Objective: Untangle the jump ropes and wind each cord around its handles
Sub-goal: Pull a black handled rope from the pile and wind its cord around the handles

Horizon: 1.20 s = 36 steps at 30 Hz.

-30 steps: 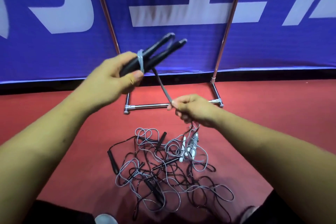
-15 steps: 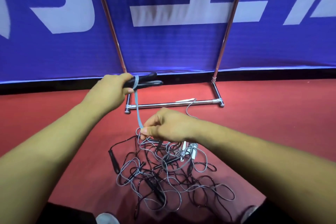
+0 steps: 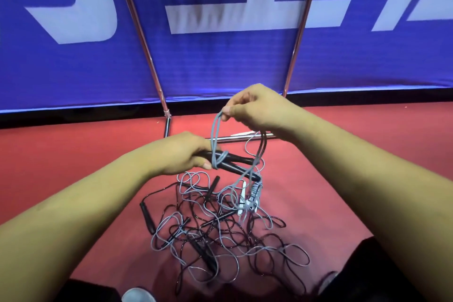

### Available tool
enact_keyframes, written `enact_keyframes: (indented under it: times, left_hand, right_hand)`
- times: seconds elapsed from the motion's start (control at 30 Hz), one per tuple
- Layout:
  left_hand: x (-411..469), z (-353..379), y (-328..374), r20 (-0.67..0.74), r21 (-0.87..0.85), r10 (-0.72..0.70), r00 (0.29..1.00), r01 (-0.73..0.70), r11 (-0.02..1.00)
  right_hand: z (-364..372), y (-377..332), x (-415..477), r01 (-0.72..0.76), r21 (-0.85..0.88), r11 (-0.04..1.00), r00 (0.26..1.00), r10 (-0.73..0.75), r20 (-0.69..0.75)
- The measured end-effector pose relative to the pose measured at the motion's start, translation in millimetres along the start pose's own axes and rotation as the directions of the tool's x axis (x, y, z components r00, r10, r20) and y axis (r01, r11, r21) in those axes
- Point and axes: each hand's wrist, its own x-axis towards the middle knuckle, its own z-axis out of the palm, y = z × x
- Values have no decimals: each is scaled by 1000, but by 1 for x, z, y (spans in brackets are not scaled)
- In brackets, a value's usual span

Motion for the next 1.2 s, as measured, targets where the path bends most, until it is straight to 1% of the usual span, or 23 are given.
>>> enact_keyframes:
  times: [0.1, 0.17, 0.27, 0.37, 0.43, 0.5, 0.53, 0.57, 0.6, 0.63, 0.7, 0.73, 0.83, 0.9, 0.93, 1.0, 1.07, 1.1, 1.17, 1.2]
  left_hand:
    - [-5, 0, 6, -23, -156, 94, 995, -97, 983]
    - [-9, -2, 8, -41, -179, 111, 993, -117, 977]
    - [-13, -9, 7, -43, -94, 124, 991, -128, 987]
    - [-15, -15, 8, 18, 35, 131, 991, -131, 991]
    - [-17, -16, 12, 52, 73, 144, 988, -147, 986]
    - [-20, -16, 18, 29, 11, 187, 982, -187, 982]
    - [-21, -17, 20, -15, -83, 206, 978, -206, 975]
    - [-24, -19, 21, -75, -214, 206, 976, -217, 952]
    - [-25, -20, 20, -144, -344, 189, 971, -229, 911]
    - [-26, -21, 18, -213, -436, 162, 964, -242, 867]
    - [-28, -22, 15, -325, -497, 102, 940, -261, 828]
    - [-28, -21, 13, -364, -512, 70, 929, -262, 818]
    - [-27, -20, 6, -453, -552, -101, 886, -190, 812]
    - [-26, -20, -1, -466, -568, -217, 858, -102, 817]
    - [-26, -20, -3, -464, -574, -253, 849, -70, 816]
    - [-23, -19, -4, -474, -587, -284, 834, -58, 807]
    - [-21, -18, -2, -476, -551, -270, 837, -45, 833]
    - [-22, -18, -1, -476, -485, -241, 846, -25, 874]
    - [-24, -18, 2, -467, -275, -162, 869, 32, 961]
    - [-25, -18, 3, -447, -180, -135, 885, 59, 982]
  right_hand:
    - [-13, 6, 3, -47, -57, 997, 999, 46, -22]
    - [-21, 9, 3, -62, -129, 990, 998, 61, -12]
    - [-26, 11, 2, -59, -252, 966, 998, 63, 6]
    - [-24, 12, 4, 11, -382, 924, 999, 2, 35]
    - [-20, 12, 6, 56, -432, 900, 998, -35, 57]
    - [-20, 13, 6, 83, -470, 879, 996, -54, 76]
    - [-21, 15, 6, 84, -449, 890, 995, -54, 79]
    - [-22, 15, 4, 88, -388, 917, 994, -58, 88]
    - [-23, 17, 3, 88, -305, 948, 993, -60, 101]
    - [-23, 18, 1, 97, -233, 968, 991, -71, 116]
    - [-15, 22, 0, 106, -173, 979, 989, -87, 119]
    - [-8, 22, -1, 84, -148, 985, 991, -68, 113]
    - [8, 19, -2, -7, -37, 999, 994, 11, 107]
    - [11, 13, -4, -7, -40, 999, 998, 10, 62]
    - [11, 9, -5, 10, -64, 998, 999, -7, 40]
    - [12, 2, -9, 59, -150, 987, 998, -55, 31]
    - [15, -2, -12, 106, -288, 952, 994, -92, 60]
    - [17, -3, -14, 124, -368, 921, 991, -100, 84]
    - [19, -2, -15, 155, -493, 856, 986, -106, 127]
    - [19, -1, -15, 165, -530, 832, 984, -106, 140]
